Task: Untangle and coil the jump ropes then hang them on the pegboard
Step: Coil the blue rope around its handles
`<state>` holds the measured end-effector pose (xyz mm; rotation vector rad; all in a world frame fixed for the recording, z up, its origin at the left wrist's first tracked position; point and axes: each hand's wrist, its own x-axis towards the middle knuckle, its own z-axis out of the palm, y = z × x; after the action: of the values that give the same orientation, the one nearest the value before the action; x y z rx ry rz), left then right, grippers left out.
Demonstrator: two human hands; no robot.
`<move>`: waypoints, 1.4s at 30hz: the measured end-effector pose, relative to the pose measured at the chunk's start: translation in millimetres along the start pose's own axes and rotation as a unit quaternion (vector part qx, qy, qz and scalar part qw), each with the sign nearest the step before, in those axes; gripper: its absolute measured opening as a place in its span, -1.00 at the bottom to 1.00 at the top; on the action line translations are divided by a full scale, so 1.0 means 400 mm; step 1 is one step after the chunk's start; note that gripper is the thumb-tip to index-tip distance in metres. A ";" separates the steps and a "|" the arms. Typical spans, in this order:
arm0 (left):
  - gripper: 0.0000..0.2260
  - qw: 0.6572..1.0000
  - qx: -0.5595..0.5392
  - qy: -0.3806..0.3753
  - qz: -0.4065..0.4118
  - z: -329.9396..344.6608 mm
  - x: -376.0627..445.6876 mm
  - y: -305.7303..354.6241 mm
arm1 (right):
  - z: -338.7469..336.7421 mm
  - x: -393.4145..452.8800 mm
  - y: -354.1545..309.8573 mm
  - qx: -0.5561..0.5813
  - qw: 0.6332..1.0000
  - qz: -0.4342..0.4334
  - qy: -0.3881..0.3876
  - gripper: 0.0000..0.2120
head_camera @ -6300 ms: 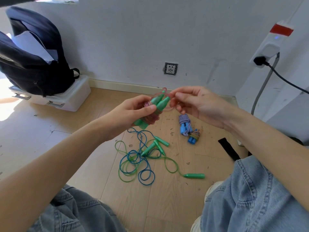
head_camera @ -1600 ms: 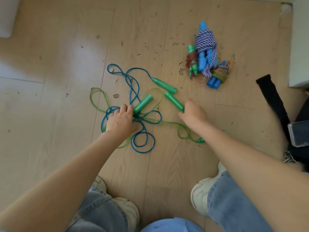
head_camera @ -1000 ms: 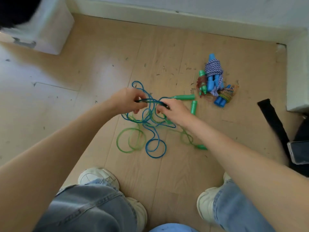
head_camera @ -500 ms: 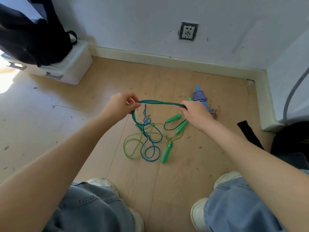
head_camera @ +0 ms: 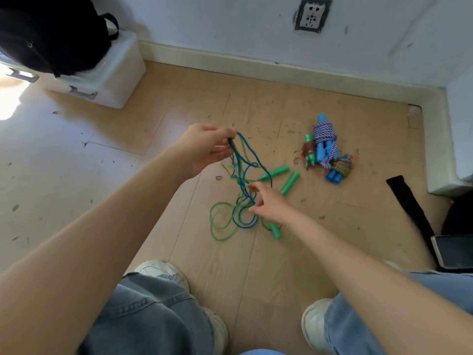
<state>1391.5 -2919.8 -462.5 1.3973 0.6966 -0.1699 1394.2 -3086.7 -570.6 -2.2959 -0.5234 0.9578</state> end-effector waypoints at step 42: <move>-0.89 0.857 0.409 -0.139 0.280 0.102 -0.321 0.226 | -0.433 -0.432 -0.368 0.079 0.991 -0.101 -0.026 -0.84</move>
<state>1349.5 -2977.0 -316.4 2.2773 -0.0918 -0.2090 1388.6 -3135.6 -289.4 -2.0386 -0.6628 0.9261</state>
